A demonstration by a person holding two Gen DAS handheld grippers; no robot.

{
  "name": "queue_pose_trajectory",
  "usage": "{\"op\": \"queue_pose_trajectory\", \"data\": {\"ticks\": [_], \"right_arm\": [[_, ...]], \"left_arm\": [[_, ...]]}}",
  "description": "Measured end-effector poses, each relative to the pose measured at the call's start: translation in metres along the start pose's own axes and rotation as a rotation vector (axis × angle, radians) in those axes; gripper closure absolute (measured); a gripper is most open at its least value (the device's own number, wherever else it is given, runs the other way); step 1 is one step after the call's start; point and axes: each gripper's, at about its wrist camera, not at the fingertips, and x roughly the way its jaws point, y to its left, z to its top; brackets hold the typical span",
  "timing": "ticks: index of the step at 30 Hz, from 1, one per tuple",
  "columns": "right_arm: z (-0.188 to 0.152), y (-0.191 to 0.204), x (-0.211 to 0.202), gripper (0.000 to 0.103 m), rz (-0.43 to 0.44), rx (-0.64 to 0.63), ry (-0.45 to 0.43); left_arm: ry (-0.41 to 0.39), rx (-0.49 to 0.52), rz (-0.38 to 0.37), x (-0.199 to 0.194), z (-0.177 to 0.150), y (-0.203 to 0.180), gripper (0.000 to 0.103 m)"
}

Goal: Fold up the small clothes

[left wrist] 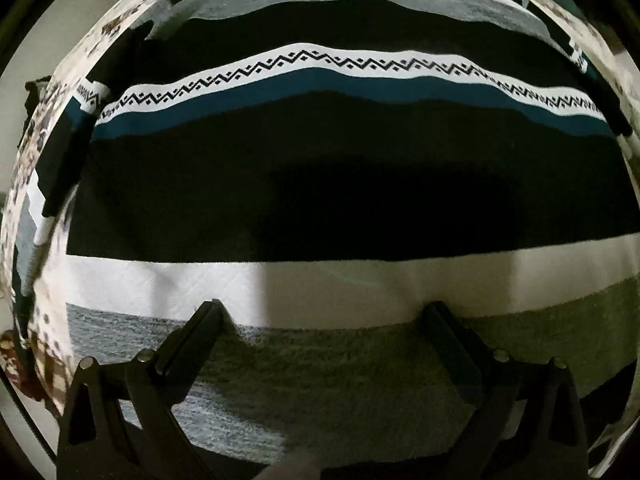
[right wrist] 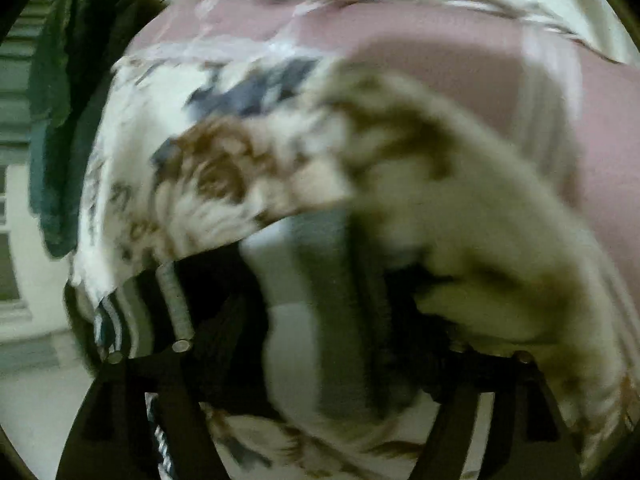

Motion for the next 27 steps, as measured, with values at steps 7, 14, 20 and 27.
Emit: {"op": "queue_pose_trajectory", "data": {"ticks": [7, 14, 20, 27], "right_arm": [[0.013, 0.033, -0.038, 0.095, 0.061, -0.016, -0.065], [0.029, 0.096, -0.071, 0.095, 0.038, -0.128, -0.101], [-0.001, 0.178, -0.097, 0.095, 0.124, -0.223, -0.09], [-0.125, 0.361, -0.036, 0.095, 0.167, -0.499, 0.015]], "left_arm": [[0.018, -0.01, -0.027, 0.0, 0.001, 0.006, 0.0], [0.039, -0.056, -0.086, -0.002, 0.01, 0.023, 0.0], [0.031, -0.18, -0.163, -0.014, 0.013, 0.068, 0.0], [-0.019, -0.308, -0.119, -0.032, 0.01, 0.155, 0.0]]}}
